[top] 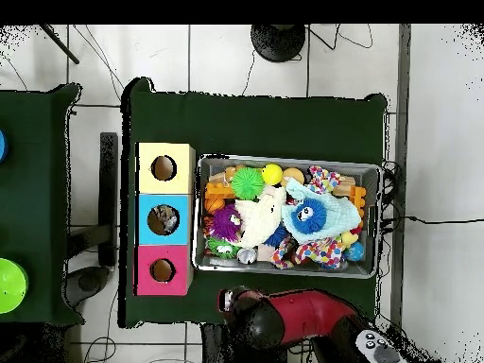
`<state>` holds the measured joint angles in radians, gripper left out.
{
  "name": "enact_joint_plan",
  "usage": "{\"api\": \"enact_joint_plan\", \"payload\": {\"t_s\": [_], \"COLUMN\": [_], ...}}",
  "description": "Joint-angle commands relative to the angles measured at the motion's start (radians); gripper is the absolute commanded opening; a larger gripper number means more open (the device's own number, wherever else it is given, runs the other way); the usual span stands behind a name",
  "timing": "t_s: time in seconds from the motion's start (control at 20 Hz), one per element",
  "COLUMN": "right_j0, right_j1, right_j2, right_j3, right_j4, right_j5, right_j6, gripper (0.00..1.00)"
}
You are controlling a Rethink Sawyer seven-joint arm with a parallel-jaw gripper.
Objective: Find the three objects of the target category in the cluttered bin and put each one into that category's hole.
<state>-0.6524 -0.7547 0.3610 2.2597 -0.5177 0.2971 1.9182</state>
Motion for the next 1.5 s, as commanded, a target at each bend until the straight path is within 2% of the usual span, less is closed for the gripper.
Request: {"api": "enact_joint_plan", "payload": {"t_s": [0.05,0.25,0.5,0.85,1.5], "right_j0": [-0.01,-0.014,-0.055,-0.095,-0.074], "right_j1": [0.086,0.107,0.083,0.08,0.129], "right_j2": [0.077,0.08,0.117,0.14,0.113], "right_j3": [-0.155,-0.174,-0.171,-0.212,-0.293], "right_j4": [-0.075,-0.087,-0.05,-0.066,-0.102], "right_j5": [-0.073,-0.076,0.009,0.078,0.082], "right_j6": [-0.034,-0.028,-0.061,-0.115,-0.113], "gripper": [1.0,1.0,1.0,1.0,1.0]}}
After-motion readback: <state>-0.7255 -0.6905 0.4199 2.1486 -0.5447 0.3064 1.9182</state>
